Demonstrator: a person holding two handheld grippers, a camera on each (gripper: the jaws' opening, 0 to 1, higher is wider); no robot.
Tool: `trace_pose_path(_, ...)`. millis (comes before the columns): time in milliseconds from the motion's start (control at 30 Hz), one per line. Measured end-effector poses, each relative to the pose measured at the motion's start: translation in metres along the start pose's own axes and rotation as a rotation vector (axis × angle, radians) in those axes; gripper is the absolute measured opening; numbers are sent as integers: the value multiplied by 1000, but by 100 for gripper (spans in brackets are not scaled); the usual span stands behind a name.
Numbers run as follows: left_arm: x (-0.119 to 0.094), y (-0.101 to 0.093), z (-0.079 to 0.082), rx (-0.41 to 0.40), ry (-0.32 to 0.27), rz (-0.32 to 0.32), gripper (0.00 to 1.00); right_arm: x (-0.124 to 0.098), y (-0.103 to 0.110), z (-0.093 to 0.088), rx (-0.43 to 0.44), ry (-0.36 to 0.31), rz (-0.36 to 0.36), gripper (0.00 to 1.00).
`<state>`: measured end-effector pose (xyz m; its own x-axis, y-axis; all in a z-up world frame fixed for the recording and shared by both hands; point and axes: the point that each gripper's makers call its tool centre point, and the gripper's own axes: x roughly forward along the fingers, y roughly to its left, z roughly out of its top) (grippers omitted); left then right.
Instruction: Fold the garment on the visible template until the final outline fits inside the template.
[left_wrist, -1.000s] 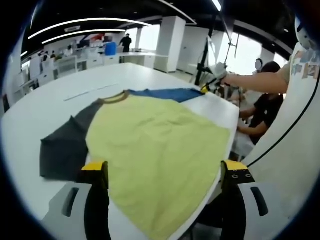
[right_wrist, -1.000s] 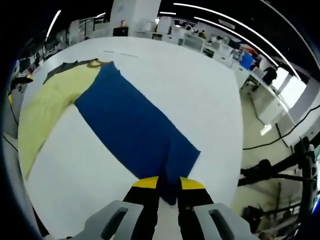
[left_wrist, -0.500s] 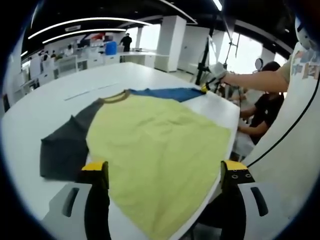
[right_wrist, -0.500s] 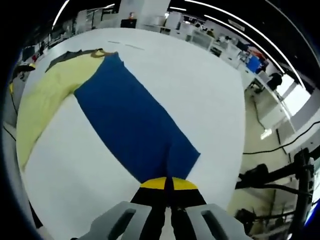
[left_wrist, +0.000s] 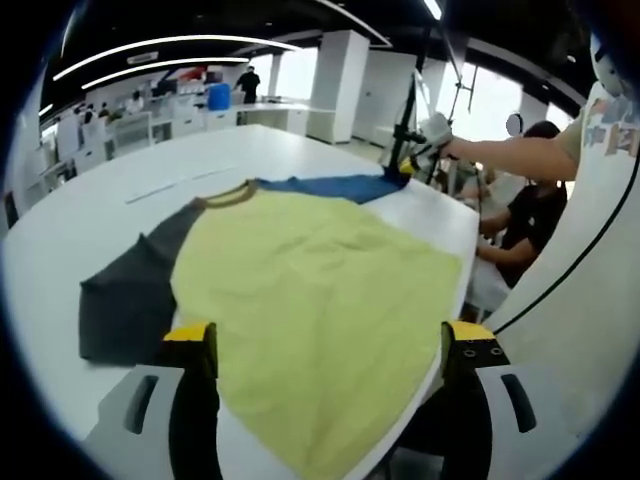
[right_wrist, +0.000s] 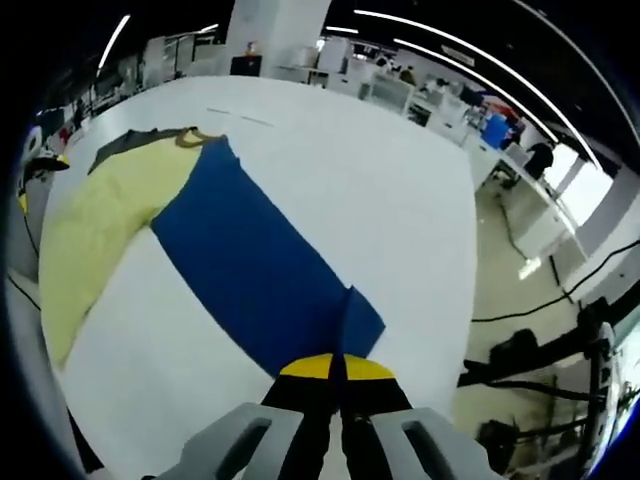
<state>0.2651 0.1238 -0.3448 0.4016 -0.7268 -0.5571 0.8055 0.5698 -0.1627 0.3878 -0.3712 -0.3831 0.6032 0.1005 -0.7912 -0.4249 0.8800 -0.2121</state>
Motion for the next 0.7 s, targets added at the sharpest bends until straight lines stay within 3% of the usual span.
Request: trace_pose_path(700,-7,4,-2,20,-1,-6,89,-3,38,48,104,-42,94,0)
